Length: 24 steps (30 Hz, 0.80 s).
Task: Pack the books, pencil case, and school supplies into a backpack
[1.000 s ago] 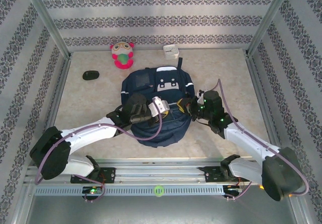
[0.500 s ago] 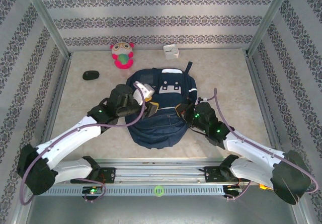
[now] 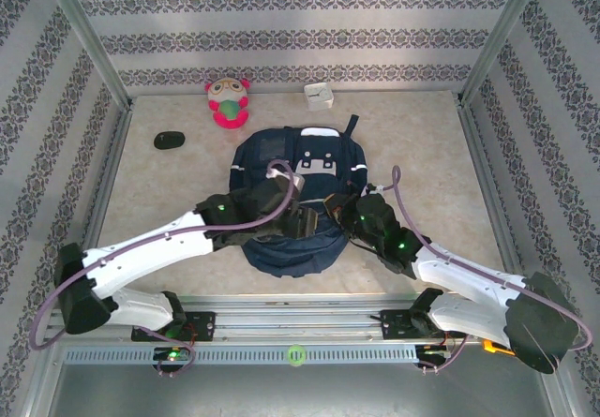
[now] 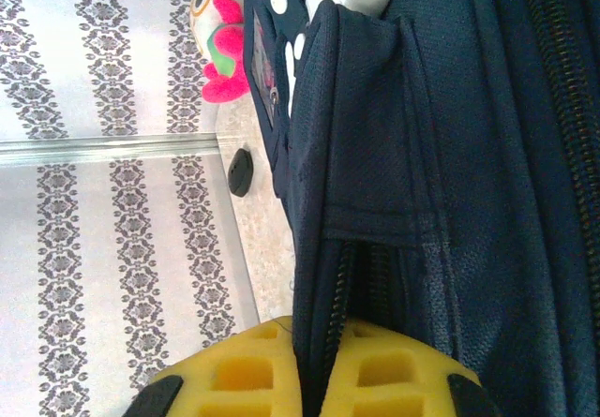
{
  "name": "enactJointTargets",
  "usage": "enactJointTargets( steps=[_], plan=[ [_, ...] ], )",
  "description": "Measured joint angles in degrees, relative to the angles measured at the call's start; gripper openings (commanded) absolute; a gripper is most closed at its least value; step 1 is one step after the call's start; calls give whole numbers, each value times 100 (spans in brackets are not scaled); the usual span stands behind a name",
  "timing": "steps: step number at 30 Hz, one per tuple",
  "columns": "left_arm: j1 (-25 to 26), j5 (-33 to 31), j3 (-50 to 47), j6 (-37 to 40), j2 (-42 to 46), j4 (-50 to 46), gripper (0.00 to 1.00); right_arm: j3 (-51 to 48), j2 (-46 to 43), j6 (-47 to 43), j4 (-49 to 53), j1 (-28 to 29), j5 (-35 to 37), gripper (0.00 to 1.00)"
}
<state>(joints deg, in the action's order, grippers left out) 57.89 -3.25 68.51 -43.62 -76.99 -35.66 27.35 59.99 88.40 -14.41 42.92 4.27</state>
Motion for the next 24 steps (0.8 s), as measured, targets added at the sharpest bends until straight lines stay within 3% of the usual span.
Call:
enactJointTargets(
  steps=[7,13,21,24],
  plan=[
    [509,-619,175,-828,-533,-284,49,0,74,0,-149,0,-2,0],
    [544,-1038,262,-1134,-813,-317,37,0,188,0,-258,0,-11,0],
    [544,-1381,444,-1220,-1145,-291,35,0,201,0,-302,0,-24,0],
    [542,-1399,442,-1235,-1250,-269,30,0,201,0,-302,0,-26,0]
  ],
)
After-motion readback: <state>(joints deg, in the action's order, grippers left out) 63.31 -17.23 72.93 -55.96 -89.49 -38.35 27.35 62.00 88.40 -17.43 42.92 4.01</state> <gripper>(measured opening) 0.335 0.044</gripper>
